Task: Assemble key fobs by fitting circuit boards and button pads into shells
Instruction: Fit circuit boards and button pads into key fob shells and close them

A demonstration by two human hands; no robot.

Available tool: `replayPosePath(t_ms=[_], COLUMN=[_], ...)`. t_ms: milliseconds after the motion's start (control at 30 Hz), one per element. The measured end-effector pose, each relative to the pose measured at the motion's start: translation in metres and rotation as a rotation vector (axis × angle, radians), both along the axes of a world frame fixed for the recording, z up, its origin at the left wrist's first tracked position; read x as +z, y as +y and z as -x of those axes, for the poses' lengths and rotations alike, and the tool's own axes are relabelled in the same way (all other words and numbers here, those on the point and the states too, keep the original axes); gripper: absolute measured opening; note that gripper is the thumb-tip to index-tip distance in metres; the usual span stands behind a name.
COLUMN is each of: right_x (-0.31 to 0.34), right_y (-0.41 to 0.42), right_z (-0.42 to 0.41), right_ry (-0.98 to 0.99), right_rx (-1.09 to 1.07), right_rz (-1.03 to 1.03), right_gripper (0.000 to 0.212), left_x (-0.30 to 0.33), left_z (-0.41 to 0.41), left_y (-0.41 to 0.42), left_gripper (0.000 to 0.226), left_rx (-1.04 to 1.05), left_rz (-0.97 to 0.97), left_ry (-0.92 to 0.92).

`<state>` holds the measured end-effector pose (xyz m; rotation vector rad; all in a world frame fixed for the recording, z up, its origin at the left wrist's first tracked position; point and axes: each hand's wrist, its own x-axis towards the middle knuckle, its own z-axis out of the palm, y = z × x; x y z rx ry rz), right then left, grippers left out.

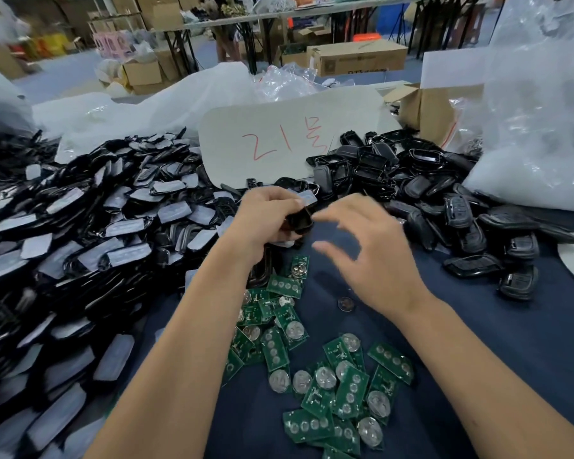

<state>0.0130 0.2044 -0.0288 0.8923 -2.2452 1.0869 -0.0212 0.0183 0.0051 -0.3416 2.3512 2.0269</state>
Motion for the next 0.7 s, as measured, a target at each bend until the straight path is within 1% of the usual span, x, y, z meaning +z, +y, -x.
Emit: replayPosePath(t_ms=[67,100,167,267,300,333,433,500,533,600,633,700], right_x=[-0.006,-0.01,-0.014,-0.014,-0.014,-0.014,-0.013,-0.015,-0.016,-0.019,-0.02,-0.02], right_y=[-0.001,-0.002,-0.004,-0.004,-0.005,-0.006,-0.004,0.002,0.005,0.011,0.013,0.013], right_z=[0.002,0.002,0.003,0.005,0.004,0.003,0.003,0.009,0.013,0.019,0.02,0.02], right_ry=[-0.101,-0.172,-0.246,-0.192,-0.154,-0.119,-0.104,-0.179,-0.25,-0.395,-0.435,-0.46], right_rx=[0.145,0.197,0.238,0.218,0.194,0.152,-0.047,-0.15,-0.181,-0.191,-0.182,-0.174], right_rz=[-0.248,-0.328,-0.369,-0.371,-0.333,-0.252,0.083,0.301,0.419,0.636,0.709,0.775], right_gripper=[0.039,0.042,0.038,0.027,0.023,0.02,0.015,0.017,0.018,0.018,0.017,0.013], left_x=[0.001,0.0,-0.002,-0.004,-0.004,-0.004,-0.006,-0.006,-0.006,-0.006,-0.007,-0.009], left_z=[0.001,0.001,0.001,0.003,0.004,0.004,0.005,0.004,0.004,0.003,0.002,0.0], left_y=[-0.006,-0.008,-0.011,-0.013,-0.014,-0.014,-0.012,-0.008,-0.004,0.006,0.011,0.022], left_gripper=[0.008,0.008,0.01,0.011,0.011,0.012,0.013,0.014,0.014,0.016,0.017,0.018], left_rx=[0.043,0.057,0.093,0.149,0.16,0.168,0.18,0.175,0.162,0.117,0.091,0.046], left_rz=[-0.016,-0.029,-0.059,-0.11,-0.128,-0.137,-0.13,-0.119,-0.111,-0.096,-0.089,-0.074], left_ry=[0.01,0.01,0.014,0.036,0.043,0.048,0.054,0.058,0.063,0.059,0.049,0.035])
